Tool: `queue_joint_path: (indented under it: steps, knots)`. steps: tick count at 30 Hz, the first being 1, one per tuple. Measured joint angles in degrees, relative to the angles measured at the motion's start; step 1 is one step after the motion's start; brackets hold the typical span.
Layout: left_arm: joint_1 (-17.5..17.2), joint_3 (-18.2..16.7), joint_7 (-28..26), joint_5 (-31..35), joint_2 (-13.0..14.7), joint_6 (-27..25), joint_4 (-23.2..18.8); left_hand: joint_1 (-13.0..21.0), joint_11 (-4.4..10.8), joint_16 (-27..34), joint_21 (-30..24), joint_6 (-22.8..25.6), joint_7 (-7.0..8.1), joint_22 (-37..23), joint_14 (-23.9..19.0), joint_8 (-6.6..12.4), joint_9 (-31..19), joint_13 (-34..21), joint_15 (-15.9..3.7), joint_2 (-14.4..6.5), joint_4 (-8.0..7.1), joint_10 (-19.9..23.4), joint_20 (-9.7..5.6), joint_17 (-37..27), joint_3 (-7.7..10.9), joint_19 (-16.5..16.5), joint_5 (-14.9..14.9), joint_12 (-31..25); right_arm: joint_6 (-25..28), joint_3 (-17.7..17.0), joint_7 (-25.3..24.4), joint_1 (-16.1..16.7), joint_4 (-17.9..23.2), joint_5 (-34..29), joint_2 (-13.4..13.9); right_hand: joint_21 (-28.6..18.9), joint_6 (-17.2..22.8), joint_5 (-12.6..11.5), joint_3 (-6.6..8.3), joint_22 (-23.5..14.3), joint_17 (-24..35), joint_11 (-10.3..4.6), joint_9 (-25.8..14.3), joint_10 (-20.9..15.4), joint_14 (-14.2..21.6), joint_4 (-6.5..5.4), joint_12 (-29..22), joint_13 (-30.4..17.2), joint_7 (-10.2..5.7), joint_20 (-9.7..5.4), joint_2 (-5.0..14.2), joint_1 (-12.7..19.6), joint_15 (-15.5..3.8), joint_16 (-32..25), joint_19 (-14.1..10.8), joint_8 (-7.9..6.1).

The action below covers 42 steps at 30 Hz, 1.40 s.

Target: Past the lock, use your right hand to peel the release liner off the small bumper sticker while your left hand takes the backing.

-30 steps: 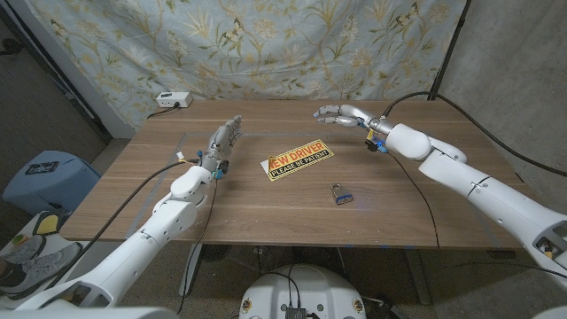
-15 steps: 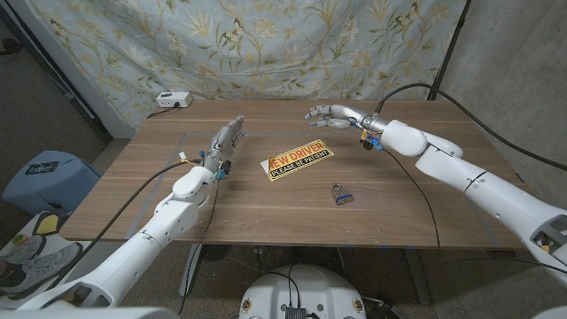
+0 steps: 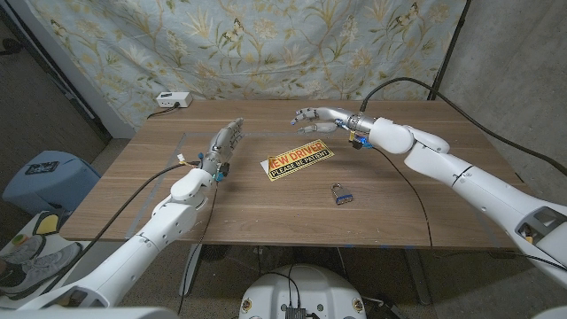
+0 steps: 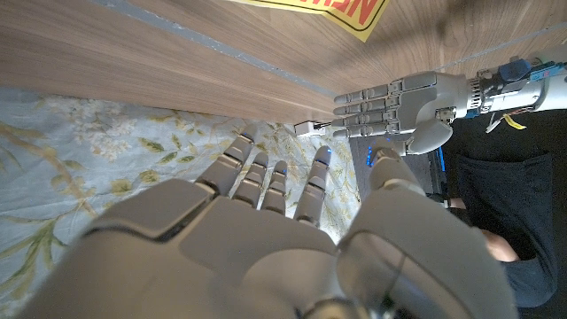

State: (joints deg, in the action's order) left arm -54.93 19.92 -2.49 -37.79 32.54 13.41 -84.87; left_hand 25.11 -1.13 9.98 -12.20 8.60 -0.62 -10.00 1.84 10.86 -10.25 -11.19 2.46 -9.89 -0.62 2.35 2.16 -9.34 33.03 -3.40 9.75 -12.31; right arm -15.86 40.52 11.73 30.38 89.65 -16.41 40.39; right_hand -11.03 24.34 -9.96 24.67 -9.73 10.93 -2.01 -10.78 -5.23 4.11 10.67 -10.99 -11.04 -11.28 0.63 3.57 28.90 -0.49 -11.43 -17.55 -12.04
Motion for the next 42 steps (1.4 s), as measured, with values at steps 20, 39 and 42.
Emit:
queue_joint_path:
  steps: [20,39,42]
  knots:
    - [-0.8,-1.4,0.8,-0.8,1.1,1.1,0.7,0.0,0.0,0.0,0.0,0.0,0.0,0.0,0.0,0.0,0.0,0.0,0.0,0.0,0.16,0.0,-0.01,-0.2,-0.17,0.0,0.0,0.0,-2.5,4.6,-0.3,-5.1,-5.7,-7.9,-4.0,0.0,0.5,0.0,0.0,0.0,0.0,-0.17,0.0,0.2,-0.2,0.0,0.0,0.0,-0.92,0.4,-0.76,1.8,-0.21,0.0,-0.4,0.0]
    - [-1.5,-1.8,0.2,-1.1,1.3,1.1,0.3,-0.5,-0.21,0.0,0.0,0.0,0.0,0.0,0.0,0.0,-0.3,0.0,0.0,-0.1,0.15,0.2,-0.01,-0.1,-0.16,0.0,0.0,0.0,-4.9,8.8,-1.1,-9.0,-11.2,-13.7,-6.6,0.0,0.8,0.0,0.25,-0.3,0.1,0.26,-0.3,3.2,-2.3,-0.25,0.4,-0.1,-1.22,-0.12,-1.74,3.8,0.0,0.4,0.1,0.0]
    - [-1.6,-1.8,0.1,-1.1,1.3,1.0,0.3,-0.5,-0.21,0.0,0.0,0.0,0.0,0.0,0.0,0.0,-0.3,0.0,0.0,-0.1,0.15,0.2,-0.01,-0.1,-0.16,0.0,0.0,0.0,-5.1,9.4,-1.1,-9.6,-12.0,-14.5,-6.9,0.0,0.8,0.0,0.25,-0.3,0.1,0.35,-0.3,3.9,-2.8,-0.25,0.4,-0.3,-1.22,-0.02,-1.87,4.2,-0.07,0.4,0.6,0.4]
